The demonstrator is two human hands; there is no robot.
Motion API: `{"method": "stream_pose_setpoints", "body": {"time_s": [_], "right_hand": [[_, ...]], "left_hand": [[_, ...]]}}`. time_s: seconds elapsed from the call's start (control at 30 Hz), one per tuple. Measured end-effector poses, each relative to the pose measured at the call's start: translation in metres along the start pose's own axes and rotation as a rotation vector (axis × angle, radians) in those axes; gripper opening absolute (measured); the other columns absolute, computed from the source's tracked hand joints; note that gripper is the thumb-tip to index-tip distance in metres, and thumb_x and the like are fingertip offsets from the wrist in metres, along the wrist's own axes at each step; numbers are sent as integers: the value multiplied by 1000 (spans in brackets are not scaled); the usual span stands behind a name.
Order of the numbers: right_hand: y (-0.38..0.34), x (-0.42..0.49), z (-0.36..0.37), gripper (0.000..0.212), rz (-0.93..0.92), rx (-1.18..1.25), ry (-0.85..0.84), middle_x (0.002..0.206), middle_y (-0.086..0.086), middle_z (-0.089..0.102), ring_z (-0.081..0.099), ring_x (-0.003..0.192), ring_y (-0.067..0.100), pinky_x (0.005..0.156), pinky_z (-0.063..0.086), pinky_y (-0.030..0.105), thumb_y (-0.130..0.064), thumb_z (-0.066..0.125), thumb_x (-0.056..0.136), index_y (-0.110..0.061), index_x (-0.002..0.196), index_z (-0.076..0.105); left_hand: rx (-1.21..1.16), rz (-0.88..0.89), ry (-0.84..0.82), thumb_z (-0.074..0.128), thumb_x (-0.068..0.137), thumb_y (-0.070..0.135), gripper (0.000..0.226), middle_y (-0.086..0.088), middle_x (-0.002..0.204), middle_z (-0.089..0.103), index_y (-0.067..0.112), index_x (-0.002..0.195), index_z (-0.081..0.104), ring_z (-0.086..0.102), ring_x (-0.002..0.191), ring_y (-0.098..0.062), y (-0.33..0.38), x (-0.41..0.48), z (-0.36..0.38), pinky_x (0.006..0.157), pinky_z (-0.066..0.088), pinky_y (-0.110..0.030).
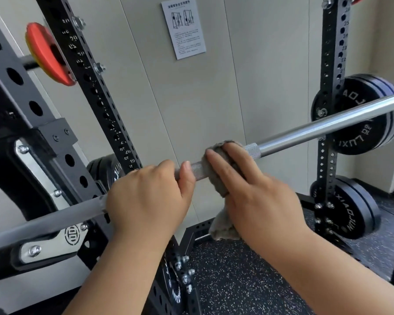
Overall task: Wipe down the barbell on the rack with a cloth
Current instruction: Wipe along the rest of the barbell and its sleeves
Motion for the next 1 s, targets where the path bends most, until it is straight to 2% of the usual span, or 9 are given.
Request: {"method": "stream_pose_setpoints", "body": {"time_s": [0.07, 0.17, 0.27, 0.33, 0.43, 0.57, 0.7, 0.83, 1.0], "right_hand": [[15, 0, -3, 71, 77, -17, 27, 165, -9, 27, 70, 96, 26, 58, 59, 39, -27, 36, 93, -34, 161, 17], [-2, -1, -5, 72, 147, 67, 106, 158, 11, 40, 53, 53, 27, 41, 42, 30, -16, 57, 86, -26, 155, 42], [-15, -1, -1, 91, 81, 24, -1, 156, 15, 41, 45, 47, 22, 38, 34, 26, -21, 74, 71, -23, 157, 42], [2, 0, -9, 86, 60, 64, -4, 159, 3, 39, 60, 55, 23, 43, 50, 32, -27, 77, 79, -27, 157, 40], [28, -1, -29, 46, 135, 232, 127, 158, -15, 36, 71, 88, 20, 69, 63, 44, -32, 48, 107, -34, 153, 47], [2, 1, -22, 51, 143, 275, 76, 156, -12, 35, 69, 91, 24, 74, 62, 46, -40, 32, 102, -36, 151, 49], [9, 6, -24, 57, 80, 165, 54, 155, -11, 39, 69, 78, 25, 58, 60, 43, -51, 17, 106, -36, 151, 48], [37, 0, -34, 44, 190, 153, 149, 153, -7, 41, 69, 79, 25, 58, 60, 42, -38, 37, 107, -31, 148, 52], [1, 3, -12, 59, 82, 111, 21, 158, 6, 33, 63, 63, 29, 49, 55, 42, -35, 40, 96, -26, 154, 40]], "left_hand": [[35, -39, -76, 15, 98, 54, 61, 4, 45, 42, 20, 58, 45, 42, 40, -24, -3, 4, 1, 46, 27, -23], [40, -64, -120, 11, 98, 55, 62, 3, 49, 47, 20, 60, 45, 49, 46, -23, -4, 8, -1, 49, 40, -27], [41, -44, -107, 11, 100, 55, 60, 3, 51, 48, 22, 63, 43, 49, 48, -24, -2, 6, -4, 48, 37, -28], [23, 17, -70, 15, 102, 54, 54, 6, 55, 48, 24, 67, 42, 45, 50, -24, -1, -1, -3, 49, 32, -31], [27, 51, -46, 19, 103, 57, 48, 8, 74, 54, 25, 85, 50, 47, 68, -22, -2, -15, -1, 65, 37, -38], [-9, 52, -71, 18, 101, 60, 47, 8, 90, 55, 27, 97, 52, 53, 85, -23, 17, -14, -1, 77, 42, -43], [40, 94, 9, 26, 105, 51, 40, 3, 77, 57, 23, 90, 51, 55, 71, -28, 26, -6, 8, 65, 37, -39], [20, 100, 124, 27, 104, 45, 43, -2, 68, 54, 19, 83, 53, 51, 60, -30, 24, -7, 11, 59, 32, -36], [-1, 99, 86, 33, 101, 42, 33, -3, 59, 53, 24, 74, 41, 52, 52, -31, 28, 4, 6, 57, 23, -32]]}}
Point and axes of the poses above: each hand's wrist, its own x-axis towards the middle knuckle, its own z-axis out of the palm, y = z × x, the point moved 6 cm from there along x, towards the middle knuckle
